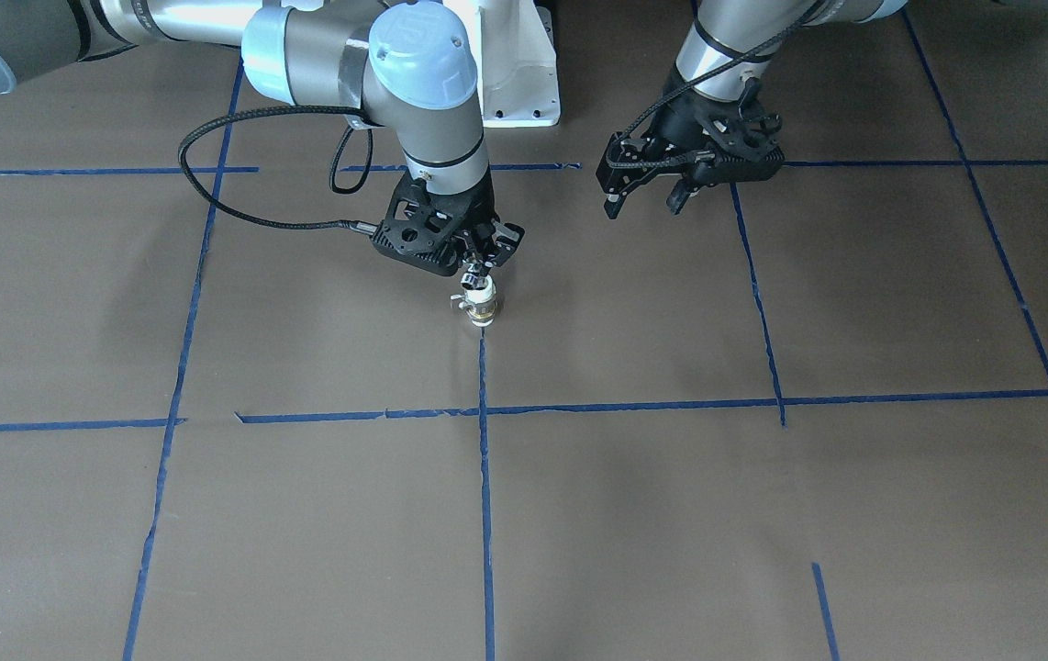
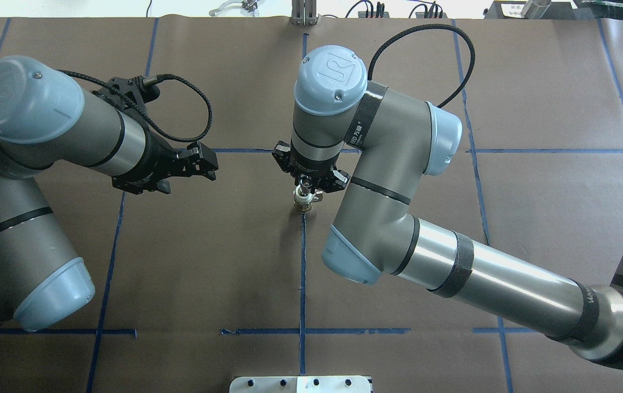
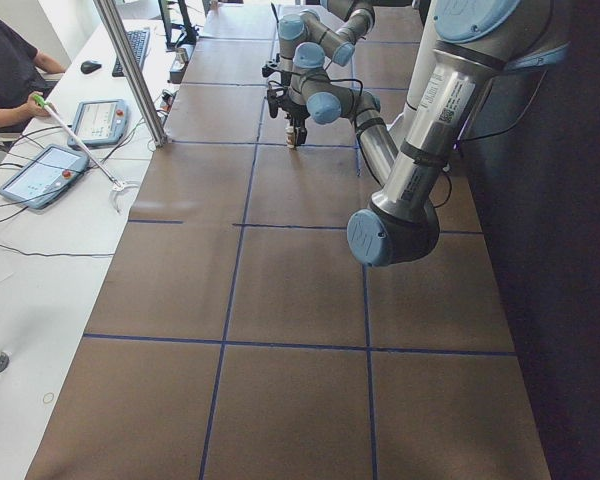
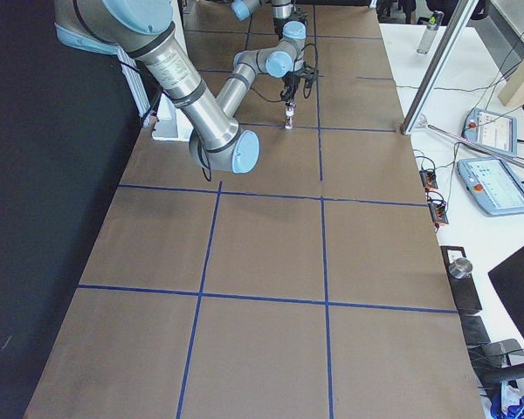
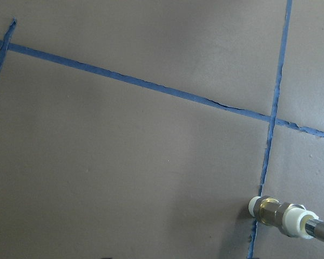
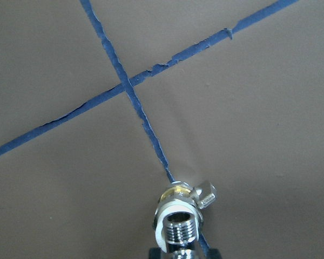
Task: Assemble PPR valve and pipe with both arms
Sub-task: 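Lower the chrome valve onto the pipe top and press it on with the right gripper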
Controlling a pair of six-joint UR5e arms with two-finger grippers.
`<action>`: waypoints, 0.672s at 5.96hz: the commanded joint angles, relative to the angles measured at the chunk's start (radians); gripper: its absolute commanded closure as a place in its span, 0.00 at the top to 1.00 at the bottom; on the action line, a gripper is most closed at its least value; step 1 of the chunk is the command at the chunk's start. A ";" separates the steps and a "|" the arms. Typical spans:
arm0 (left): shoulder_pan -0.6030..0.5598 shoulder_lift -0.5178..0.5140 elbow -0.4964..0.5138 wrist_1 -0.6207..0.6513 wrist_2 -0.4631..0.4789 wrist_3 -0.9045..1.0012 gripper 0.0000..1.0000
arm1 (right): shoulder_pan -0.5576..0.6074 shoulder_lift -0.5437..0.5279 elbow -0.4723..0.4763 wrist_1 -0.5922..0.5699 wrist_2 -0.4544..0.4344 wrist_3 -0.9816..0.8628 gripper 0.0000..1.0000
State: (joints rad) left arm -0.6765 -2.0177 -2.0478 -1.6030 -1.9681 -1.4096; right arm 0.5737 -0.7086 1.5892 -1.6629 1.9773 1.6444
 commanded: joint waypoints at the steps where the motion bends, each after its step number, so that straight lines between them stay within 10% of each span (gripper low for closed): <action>1: 0.000 -0.001 0.000 0.000 0.000 0.000 0.87 | 0.000 0.001 0.000 0.002 0.000 0.000 0.06; 4: 0.000 -0.003 0.000 0.000 -0.002 -0.003 0.87 | -0.006 -0.002 -0.002 0.003 -0.002 0.002 0.06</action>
State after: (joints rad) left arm -0.6765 -2.0193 -2.0479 -1.6030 -1.9692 -1.4114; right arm 0.5714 -0.7079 1.5886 -1.6602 1.9769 1.6459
